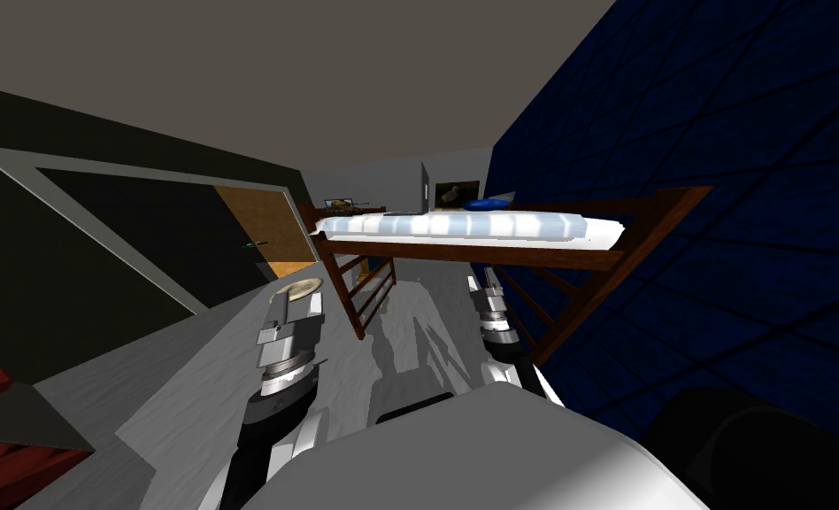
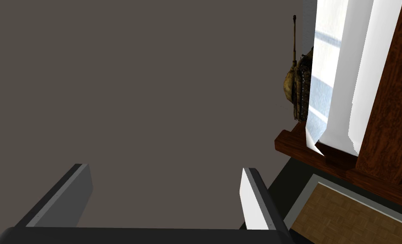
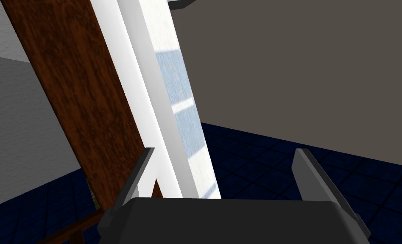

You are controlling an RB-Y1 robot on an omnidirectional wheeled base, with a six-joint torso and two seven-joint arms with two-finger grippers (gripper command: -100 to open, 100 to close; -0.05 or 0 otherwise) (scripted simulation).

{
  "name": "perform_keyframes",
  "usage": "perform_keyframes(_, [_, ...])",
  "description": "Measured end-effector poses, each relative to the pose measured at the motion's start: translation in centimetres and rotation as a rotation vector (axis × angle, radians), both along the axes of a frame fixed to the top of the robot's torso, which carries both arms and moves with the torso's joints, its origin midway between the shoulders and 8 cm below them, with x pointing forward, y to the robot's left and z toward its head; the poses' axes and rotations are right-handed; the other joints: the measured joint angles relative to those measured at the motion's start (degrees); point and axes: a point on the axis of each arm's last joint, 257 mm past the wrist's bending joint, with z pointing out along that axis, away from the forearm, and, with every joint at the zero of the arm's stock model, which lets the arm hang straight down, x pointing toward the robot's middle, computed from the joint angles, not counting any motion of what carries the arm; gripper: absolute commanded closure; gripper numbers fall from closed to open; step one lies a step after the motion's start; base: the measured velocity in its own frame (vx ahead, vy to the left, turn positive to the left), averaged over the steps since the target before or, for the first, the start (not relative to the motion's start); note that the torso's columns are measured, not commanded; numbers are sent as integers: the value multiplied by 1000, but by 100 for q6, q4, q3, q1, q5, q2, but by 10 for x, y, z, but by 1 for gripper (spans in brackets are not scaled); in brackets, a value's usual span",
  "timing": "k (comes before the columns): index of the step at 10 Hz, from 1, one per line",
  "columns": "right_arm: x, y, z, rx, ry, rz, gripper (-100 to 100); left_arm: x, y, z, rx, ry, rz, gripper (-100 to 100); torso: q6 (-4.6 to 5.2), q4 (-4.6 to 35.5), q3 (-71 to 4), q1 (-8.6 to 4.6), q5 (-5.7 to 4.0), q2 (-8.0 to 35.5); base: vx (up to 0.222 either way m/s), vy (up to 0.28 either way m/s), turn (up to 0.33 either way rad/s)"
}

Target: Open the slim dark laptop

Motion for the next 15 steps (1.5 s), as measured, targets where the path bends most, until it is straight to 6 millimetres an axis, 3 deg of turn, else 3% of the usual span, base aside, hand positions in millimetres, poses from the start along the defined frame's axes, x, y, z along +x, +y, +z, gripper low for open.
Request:
perform_keyframes(9, [0,0,0,0,0,0,0,0,0,0,0,0,0,0,0,0,0,0,0,0,0,0,0])
perform_keyframes(10, [0,0,0,0,0,0,-100,0,0,0,0,0,0,0,0,0,0,0,0,0,-20,25,38])
perform_keyframes(15, [8,11,1,-157,12,46,-100,0,0,0,0,0,0,0,1,1,0,5,2,-2,-71,64,57])
